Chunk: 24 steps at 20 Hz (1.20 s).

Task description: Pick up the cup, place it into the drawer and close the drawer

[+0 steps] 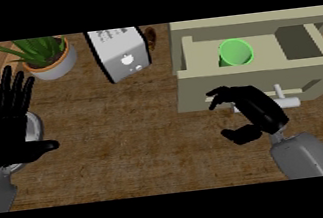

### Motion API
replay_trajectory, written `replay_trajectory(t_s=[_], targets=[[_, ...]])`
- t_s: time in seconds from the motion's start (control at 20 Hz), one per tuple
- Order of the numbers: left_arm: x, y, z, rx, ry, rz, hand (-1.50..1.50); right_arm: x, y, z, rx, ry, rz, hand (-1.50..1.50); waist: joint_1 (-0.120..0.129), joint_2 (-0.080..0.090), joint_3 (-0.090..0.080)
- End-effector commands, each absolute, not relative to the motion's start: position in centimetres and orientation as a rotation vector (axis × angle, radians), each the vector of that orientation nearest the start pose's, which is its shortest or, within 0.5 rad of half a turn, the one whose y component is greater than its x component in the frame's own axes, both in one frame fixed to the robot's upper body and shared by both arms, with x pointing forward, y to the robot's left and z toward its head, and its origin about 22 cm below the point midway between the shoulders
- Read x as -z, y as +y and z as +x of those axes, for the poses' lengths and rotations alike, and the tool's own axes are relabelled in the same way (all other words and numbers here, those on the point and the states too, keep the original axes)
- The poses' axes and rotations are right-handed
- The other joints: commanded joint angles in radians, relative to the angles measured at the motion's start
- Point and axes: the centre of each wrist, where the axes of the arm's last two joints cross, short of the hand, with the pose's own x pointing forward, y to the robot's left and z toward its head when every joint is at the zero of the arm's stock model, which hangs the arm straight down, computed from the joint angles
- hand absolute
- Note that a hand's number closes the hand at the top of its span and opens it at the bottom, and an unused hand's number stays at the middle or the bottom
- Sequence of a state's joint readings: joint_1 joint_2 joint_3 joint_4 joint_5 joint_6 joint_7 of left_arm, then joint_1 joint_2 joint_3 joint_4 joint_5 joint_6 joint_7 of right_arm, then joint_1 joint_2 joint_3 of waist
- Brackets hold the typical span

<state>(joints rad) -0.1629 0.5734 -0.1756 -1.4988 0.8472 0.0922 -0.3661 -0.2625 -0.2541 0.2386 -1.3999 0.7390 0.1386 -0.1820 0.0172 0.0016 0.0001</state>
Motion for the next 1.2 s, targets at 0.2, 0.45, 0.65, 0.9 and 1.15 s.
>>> replay_trajectory(t_s=[0.2, 0.45, 0.65, 0.9, 1.15], targets=[[-4.7, 33.1, 27.0, -0.206, -1.890, -0.244, -1.50, 1.6, -21.8, 33.9, -1.290, -1.537, -0.448, -1.50, -0.006, 0.001, 0.000], [-6.0, 35.0, 26.7, -0.186, -1.882, -0.290, -1.50, 1.8, -20.6, 37.4, -1.238, -1.536, -0.437, -1.50, 0.003, 0.004, 0.001], [-4.4, 36.2, 26.0, -0.186, -1.888, -0.282, -1.50, -0.6, -21.7, 40.3, -1.188, -1.540, -0.364, -1.50, 0.018, 0.009, 0.001], [-4.1, 34.7, 25.9, -0.190, -1.901, -0.318, -1.50, -1.2, -25.8, 41.6, -1.204, -1.491, -0.377, -1.50, 0.022, 0.011, 0.001], [-4.0, 32.8, 26.8, -0.167, -1.886, -0.349, -1.50, -2.6, -25.8, 42.9, -1.187, -1.481, -0.405, -1.50, 0.058, 0.027, 0.003]])
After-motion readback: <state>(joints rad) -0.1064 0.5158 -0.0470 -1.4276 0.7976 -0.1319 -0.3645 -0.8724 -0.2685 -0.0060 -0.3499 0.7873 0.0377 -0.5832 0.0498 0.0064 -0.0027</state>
